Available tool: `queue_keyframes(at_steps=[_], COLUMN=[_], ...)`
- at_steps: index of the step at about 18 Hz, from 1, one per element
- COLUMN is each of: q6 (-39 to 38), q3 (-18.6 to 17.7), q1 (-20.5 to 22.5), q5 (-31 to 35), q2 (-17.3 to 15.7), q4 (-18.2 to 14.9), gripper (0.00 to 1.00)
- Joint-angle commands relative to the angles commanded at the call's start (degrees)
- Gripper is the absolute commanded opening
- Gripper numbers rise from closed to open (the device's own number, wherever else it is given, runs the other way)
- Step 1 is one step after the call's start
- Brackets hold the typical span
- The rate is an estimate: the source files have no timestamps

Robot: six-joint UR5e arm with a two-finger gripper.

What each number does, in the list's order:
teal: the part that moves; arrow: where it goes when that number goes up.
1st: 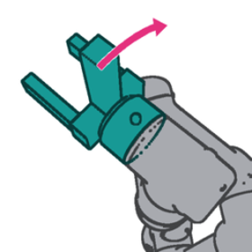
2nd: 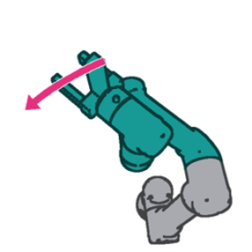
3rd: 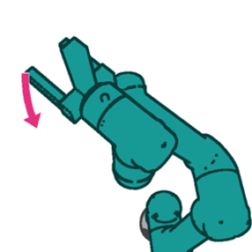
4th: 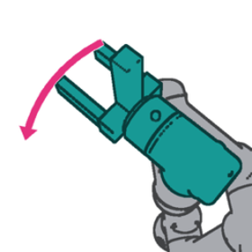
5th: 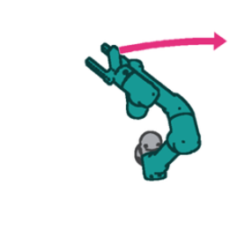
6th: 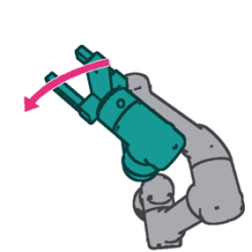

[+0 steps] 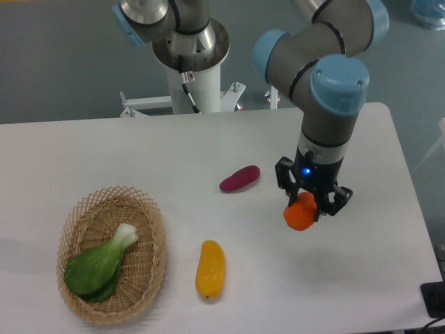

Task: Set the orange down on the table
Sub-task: 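Lower the held orange toward the table beside the yellow fruit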

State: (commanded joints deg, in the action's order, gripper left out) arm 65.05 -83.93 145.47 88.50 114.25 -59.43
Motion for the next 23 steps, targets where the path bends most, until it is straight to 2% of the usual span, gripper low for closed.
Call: queue_keyframes(at_steps=[4,6,13,14,19,20,21,23], q6=[-5.80,-6.34,-6.52,-6.43,-6.34,-6.17,-5.73,-6.08], q3=[-2.11,-2.99,-6.41,-7.38,-7.56,-7.65,-7.30,-7.30], q1=[-1.85,-2.81,-4.40,-4.66,-4.75,-4.75,-4.75,-4.67], q5=[0.89,0.98,0.98,0.98,0.98,0.98,0.89,0.89], q2=[3.16,4.75,8.00,8.18,8.01,8.01,7.92,7.39], q4=[6.51,9.06,9.78,9.86,9.78,9.78,9.78,9.78], gripper=[0.46,0.46,0.46,0.47,0.51,0.62,1.00,1.00])
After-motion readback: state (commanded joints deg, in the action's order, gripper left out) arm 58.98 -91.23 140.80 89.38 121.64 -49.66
